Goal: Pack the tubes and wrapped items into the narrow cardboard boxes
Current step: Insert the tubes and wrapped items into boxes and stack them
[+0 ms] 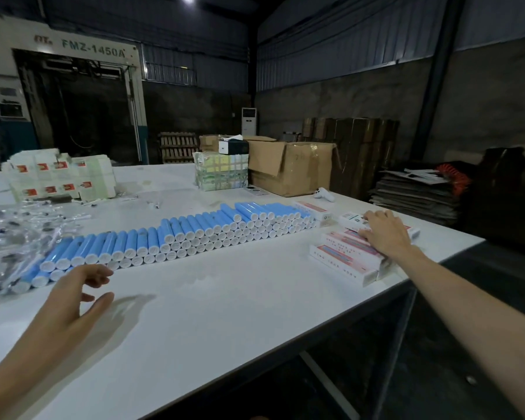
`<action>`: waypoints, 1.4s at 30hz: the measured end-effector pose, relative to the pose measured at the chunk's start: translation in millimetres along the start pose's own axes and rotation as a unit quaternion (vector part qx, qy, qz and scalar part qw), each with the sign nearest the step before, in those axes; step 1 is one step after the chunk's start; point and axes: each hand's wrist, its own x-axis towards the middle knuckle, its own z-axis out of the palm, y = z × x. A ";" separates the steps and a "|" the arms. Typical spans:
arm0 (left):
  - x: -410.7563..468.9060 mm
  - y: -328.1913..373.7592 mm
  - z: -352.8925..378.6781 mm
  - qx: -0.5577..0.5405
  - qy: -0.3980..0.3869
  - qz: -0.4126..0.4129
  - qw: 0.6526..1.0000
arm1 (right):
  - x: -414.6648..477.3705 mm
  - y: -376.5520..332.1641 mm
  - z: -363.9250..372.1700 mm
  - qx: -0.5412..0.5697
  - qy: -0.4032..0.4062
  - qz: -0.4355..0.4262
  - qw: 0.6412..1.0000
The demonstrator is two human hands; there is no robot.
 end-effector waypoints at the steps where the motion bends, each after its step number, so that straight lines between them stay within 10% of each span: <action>1: -0.5 -1.8 -0.5 0.006 -0.001 0.000 1.000 | -0.1 2.7 2.5 0.000 -0.002 0.002 1.000; 13: -3.2 16.1 -7.1 0.071 -0.001 -0.003 0.998 | -0.8 8.4 5.0 -0.077 0.012 0.031 0.996; 19: -5.7 34.6 -5.9 0.086 0.010 -0.001 0.996 | -21.6 -89.4 -4.1 0.094 0.135 -0.046 0.985; 27: -7.3 43.9 -13.6 0.073 0.058 -0.068 0.993 | -109.6 -339.1 -27.3 0.509 -0.003 -0.233 0.829; 33: -8.0 43.9 -25.2 0.132 0.099 -0.140 0.976 | -161.4 -464.0 -12.1 0.674 -0.204 -0.168 0.690; 42: -13.2 66.5 -66.6 0.318 0.073 -0.164 0.931 | -168.7 -485.7 22.2 0.697 -0.266 -0.194 0.638</action>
